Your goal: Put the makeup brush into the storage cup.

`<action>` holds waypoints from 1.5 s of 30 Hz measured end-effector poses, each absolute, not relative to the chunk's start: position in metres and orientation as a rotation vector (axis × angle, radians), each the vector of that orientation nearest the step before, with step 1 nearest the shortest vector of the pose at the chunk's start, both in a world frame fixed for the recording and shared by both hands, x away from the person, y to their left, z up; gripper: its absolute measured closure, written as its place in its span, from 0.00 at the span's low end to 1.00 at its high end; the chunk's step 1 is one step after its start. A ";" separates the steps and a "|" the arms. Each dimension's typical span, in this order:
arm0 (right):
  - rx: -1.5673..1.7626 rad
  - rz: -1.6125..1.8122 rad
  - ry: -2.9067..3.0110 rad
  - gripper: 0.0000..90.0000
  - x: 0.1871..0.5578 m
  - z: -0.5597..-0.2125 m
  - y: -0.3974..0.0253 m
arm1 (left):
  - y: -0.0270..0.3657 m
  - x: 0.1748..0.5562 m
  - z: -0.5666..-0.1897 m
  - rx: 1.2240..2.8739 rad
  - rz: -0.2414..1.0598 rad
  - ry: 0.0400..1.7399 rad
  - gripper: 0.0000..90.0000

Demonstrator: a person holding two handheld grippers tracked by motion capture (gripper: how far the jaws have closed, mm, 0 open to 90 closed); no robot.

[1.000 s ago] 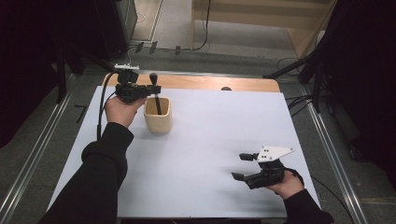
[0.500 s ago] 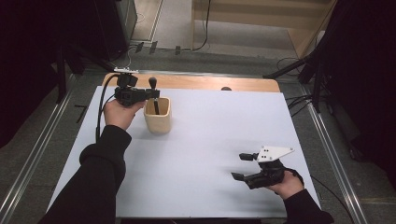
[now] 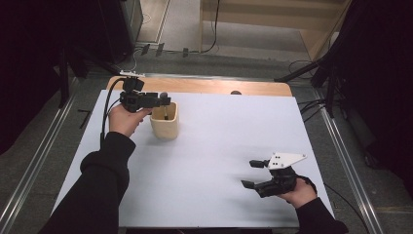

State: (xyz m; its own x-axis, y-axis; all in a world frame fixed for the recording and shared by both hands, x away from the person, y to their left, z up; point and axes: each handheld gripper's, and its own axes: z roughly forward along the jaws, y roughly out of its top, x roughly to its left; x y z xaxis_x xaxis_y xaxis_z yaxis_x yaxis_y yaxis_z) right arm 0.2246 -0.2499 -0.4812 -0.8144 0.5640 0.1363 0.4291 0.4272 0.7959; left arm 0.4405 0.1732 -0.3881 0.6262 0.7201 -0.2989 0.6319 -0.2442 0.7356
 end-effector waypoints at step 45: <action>0.883 1.343 2.523 0.28 0.224 -0.480 -0.250 | 0.213 0.395 -0.386 2.019 0.145 1.025 0.30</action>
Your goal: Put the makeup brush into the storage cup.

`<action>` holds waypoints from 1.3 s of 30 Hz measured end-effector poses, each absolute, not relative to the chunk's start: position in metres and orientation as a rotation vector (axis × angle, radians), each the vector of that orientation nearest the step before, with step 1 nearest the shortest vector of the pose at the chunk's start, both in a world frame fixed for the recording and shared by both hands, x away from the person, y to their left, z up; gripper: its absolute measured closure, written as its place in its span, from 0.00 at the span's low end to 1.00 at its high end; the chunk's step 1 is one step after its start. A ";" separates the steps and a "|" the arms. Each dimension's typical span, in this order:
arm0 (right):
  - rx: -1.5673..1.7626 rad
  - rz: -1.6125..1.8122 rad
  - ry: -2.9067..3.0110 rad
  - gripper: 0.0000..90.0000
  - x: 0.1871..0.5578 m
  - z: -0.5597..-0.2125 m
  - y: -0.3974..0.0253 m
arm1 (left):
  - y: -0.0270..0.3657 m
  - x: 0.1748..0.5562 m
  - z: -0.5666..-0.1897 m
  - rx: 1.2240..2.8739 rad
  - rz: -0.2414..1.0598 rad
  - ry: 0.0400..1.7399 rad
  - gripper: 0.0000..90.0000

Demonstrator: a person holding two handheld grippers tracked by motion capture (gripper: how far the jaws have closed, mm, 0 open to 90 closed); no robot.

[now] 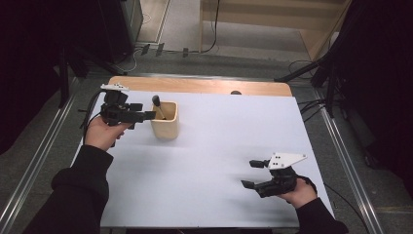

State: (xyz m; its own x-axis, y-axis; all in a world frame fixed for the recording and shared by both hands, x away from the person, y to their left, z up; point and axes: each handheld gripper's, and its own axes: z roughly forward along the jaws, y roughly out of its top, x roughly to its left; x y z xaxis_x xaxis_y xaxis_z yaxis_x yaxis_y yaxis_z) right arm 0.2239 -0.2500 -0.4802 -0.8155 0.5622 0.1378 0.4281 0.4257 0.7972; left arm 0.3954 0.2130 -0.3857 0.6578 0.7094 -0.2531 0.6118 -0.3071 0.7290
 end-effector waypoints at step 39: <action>0.907 1.379 2.511 0.28 0.225 -0.480 -0.251 | 0.225 0.356 -0.408 2.071 0.115 0.971 0.30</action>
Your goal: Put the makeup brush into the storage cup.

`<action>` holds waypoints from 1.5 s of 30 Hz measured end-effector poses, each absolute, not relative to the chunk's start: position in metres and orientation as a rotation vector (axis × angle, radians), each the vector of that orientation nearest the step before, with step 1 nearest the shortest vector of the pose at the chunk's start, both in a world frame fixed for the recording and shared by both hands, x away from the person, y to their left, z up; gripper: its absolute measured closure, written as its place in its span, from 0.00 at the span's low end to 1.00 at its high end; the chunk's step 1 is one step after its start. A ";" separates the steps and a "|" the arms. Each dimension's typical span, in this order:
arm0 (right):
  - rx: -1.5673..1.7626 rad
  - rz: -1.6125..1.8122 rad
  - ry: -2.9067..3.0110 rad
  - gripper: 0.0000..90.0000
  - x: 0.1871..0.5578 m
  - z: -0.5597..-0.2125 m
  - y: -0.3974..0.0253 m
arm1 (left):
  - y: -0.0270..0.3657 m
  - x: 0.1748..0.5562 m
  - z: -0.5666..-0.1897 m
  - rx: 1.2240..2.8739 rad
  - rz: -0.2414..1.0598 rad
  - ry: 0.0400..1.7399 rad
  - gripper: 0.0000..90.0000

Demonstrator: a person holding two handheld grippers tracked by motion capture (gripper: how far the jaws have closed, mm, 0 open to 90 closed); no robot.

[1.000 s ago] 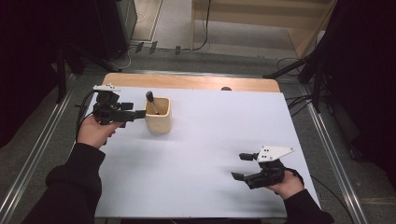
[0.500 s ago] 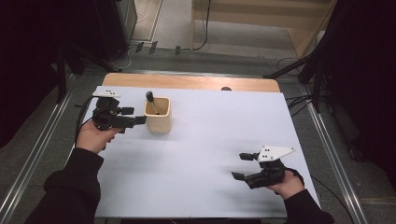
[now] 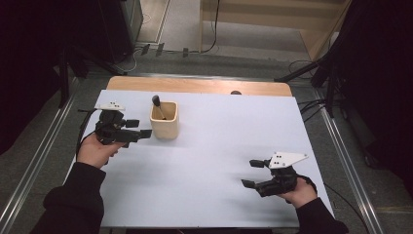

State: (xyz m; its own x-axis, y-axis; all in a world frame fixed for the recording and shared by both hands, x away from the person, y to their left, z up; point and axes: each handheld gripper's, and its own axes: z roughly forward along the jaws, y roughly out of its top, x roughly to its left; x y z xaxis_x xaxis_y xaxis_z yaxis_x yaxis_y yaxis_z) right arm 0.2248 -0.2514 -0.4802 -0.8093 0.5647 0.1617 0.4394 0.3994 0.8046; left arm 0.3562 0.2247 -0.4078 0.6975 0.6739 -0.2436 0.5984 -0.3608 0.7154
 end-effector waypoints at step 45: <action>0.910 1.364 2.514 0.28 0.225 -0.481 -0.252 | 0.208 0.308 -0.455 2.238 0.075 0.852 0.30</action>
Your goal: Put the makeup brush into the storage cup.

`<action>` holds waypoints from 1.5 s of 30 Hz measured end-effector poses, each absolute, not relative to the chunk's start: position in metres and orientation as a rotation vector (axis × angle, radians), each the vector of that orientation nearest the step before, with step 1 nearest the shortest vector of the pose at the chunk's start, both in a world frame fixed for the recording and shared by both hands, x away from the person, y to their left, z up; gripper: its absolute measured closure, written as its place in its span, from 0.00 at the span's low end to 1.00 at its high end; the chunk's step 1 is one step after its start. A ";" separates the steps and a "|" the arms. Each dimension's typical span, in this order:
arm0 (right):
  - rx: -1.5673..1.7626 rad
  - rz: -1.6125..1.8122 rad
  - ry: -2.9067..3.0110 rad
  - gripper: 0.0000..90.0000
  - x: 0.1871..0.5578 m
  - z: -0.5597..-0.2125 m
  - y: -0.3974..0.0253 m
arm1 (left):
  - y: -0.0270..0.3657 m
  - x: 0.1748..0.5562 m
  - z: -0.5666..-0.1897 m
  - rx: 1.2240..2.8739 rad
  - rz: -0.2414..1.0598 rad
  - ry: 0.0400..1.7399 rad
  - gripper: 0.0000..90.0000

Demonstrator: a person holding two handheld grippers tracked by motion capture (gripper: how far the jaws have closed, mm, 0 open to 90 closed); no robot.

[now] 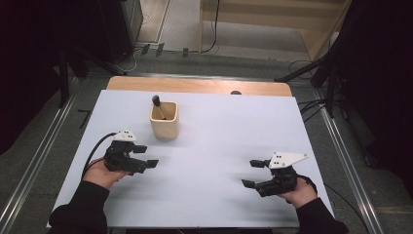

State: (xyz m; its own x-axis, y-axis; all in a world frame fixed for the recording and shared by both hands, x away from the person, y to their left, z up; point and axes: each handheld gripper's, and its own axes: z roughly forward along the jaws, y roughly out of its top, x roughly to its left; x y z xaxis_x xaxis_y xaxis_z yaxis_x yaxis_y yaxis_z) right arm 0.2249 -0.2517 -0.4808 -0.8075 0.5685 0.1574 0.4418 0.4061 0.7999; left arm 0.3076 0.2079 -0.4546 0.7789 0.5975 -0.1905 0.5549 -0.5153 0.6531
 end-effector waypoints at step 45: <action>0.926 1.361 2.510 0.28 0.227 -0.482 -0.254 | 0.213 0.264 -0.457 2.279 0.087 0.759 0.30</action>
